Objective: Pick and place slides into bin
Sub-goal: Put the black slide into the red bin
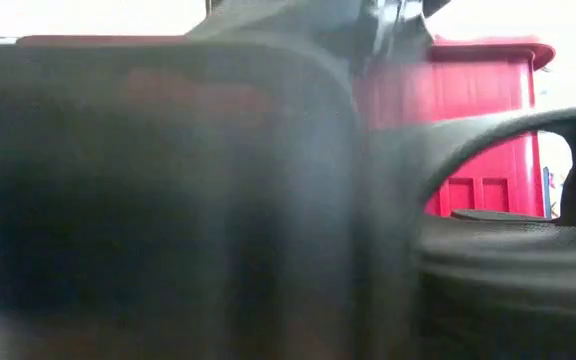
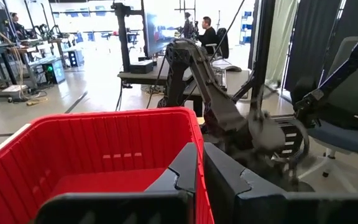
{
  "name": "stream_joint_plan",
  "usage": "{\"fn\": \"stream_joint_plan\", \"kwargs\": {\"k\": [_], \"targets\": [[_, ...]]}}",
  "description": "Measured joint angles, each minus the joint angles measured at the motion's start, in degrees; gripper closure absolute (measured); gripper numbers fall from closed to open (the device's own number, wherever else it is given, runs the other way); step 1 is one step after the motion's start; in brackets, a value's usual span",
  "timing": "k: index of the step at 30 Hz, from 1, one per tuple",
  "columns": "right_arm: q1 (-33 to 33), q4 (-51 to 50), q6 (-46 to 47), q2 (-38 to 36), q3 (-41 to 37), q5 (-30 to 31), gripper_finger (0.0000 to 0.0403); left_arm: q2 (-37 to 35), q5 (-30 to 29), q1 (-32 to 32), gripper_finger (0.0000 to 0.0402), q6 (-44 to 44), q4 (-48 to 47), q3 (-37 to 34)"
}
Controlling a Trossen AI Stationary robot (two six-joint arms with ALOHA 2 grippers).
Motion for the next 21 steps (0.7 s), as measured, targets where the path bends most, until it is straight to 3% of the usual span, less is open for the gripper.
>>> {"fn": "stream_joint_plan", "kwargs": {"k": [6, 16, 21], "targets": [[-0.81, -0.12, -1.0, -9.21, 0.01, -0.64, 0.0398, 0.0, 0.01, 0.0, 0.0376, 1.59, -0.48, 0.0], [-2.36, -14.0, 3.12, -28.25, 0.03, 6.63, 0.0399, 0.01, 0.02, -0.02, 0.0376, 1.38, -1.34, 0.0], [-4.37, -14.51, 4.98, -35.91, 0.1, 7.46, 0.04, 0.02, 0.02, -0.01, 0.0376, 1.49, -1.38, 0.0]]}}
